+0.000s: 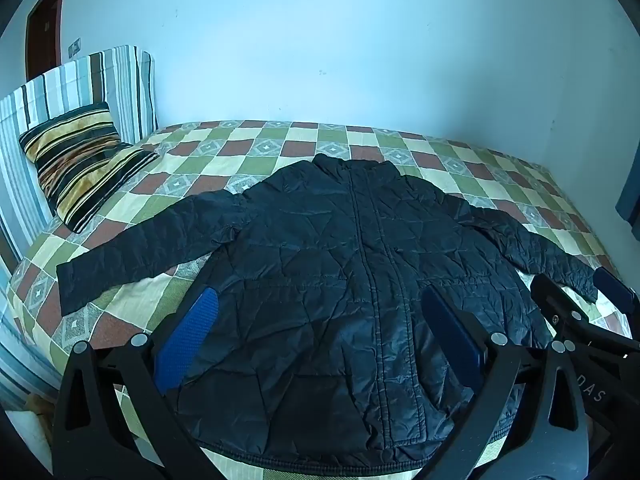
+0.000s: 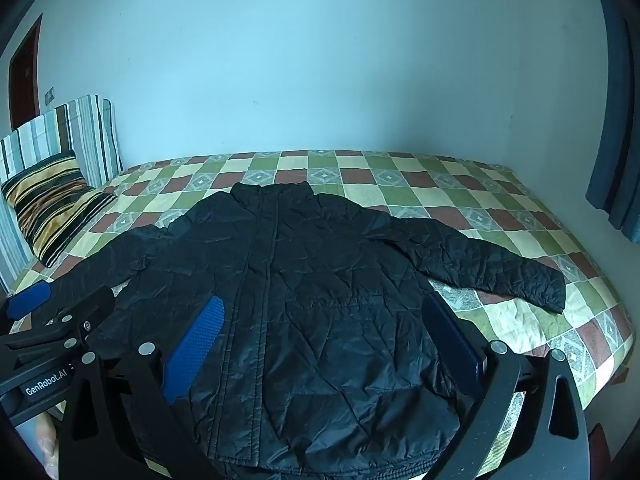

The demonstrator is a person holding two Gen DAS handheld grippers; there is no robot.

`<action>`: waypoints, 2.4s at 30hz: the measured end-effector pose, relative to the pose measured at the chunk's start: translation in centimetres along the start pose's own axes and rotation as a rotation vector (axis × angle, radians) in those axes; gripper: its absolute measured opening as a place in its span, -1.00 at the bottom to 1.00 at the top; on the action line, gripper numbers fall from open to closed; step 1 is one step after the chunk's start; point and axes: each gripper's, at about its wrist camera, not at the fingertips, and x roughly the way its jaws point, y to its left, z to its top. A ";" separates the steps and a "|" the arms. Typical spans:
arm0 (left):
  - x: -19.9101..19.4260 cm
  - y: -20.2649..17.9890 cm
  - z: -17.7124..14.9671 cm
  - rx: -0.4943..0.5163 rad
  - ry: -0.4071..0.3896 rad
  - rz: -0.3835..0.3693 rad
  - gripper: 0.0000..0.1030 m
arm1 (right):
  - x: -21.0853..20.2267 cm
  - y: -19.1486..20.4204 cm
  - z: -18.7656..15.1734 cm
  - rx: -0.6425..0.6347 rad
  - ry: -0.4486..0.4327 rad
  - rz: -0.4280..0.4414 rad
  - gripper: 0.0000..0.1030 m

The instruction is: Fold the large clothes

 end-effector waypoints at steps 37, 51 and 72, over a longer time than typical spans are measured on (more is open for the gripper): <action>-0.3 0.2 0.2 0.010 -0.004 0.006 0.96 | 0.1 0.6 0.2 -0.007 -0.001 -0.002 0.91; -0.2 0.3 0.1 0.011 -0.004 0.007 0.96 | 0.1 1.0 0.2 -0.007 -0.001 -0.001 0.91; -0.1 0.4 0.1 0.011 -0.004 0.007 0.96 | 0.1 1.0 0.1 -0.008 0.000 -0.002 0.91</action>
